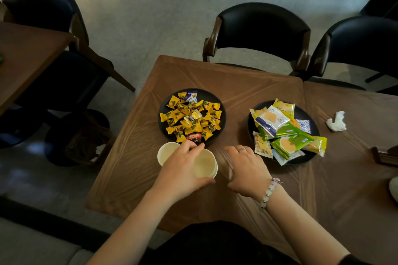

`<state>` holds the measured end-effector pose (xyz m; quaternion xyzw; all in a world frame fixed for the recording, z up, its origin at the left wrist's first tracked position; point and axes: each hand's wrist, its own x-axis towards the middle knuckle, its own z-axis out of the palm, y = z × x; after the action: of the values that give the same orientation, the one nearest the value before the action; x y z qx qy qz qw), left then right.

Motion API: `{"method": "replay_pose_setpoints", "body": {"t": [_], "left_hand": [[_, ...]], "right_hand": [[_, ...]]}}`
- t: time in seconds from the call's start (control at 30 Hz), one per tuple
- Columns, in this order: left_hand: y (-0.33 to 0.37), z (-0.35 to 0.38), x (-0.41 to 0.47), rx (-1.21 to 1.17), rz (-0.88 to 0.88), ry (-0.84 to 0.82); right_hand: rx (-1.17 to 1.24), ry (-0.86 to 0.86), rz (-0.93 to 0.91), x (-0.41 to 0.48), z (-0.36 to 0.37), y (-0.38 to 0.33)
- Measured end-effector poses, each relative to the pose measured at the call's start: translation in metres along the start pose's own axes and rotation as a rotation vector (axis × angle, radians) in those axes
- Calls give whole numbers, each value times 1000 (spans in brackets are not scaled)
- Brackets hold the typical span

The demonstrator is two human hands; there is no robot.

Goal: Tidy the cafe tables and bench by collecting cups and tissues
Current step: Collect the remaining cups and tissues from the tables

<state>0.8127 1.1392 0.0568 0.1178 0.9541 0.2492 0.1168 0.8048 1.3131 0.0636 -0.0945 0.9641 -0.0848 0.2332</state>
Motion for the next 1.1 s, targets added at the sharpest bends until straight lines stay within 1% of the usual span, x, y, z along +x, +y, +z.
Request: {"method": "replay_pose_setpoints", "body": {"t": [0.1,0.17,0.33,0.47,0.53,0.6,0.63,0.7,0.73,0.77,0.83,0.9,0.93,1.0,1.1], "left_hand": [[-1,14,9,238,30,-30],[-3,21,13,319,19,-40],[-1,31,16,361,-6,-21],[-4,35,15,349,-8,3],[-11,32,10,288,48,-9],[-23,24,2,115,70,16],[-30,19,-4,3,49,64],[-50,12,-16,-173,-49,238],[-61,11,-20,-232,-135,313],[-72,11,-23,-287,-238,346],[-89,19,-23,-417,-426,306],[-99,32,-19,-552,-521,221],[-100,40,-17,-609,-536,207],[-97,52,-12,-662,-544,242],[-89,61,-5,-621,-522,308]], "right_hand": [[-24,-30,19,-1,0,0],[-31,-33,18,-1,1,-2],[-47,-51,6,-1,6,-4],[-46,-65,4,1,16,-6],[-22,-69,0,4,23,-6],[53,-70,13,9,32,-4],[122,-66,25,11,38,-3],[293,-62,50,15,50,-2],[374,-58,54,16,57,-2],[450,-49,54,17,64,-3],[583,-11,38,19,75,-5],[658,29,21,21,84,-7],[672,45,14,22,87,-8],[686,70,1,25,91,-9],[718,100,-14,28,94,-9]]}}
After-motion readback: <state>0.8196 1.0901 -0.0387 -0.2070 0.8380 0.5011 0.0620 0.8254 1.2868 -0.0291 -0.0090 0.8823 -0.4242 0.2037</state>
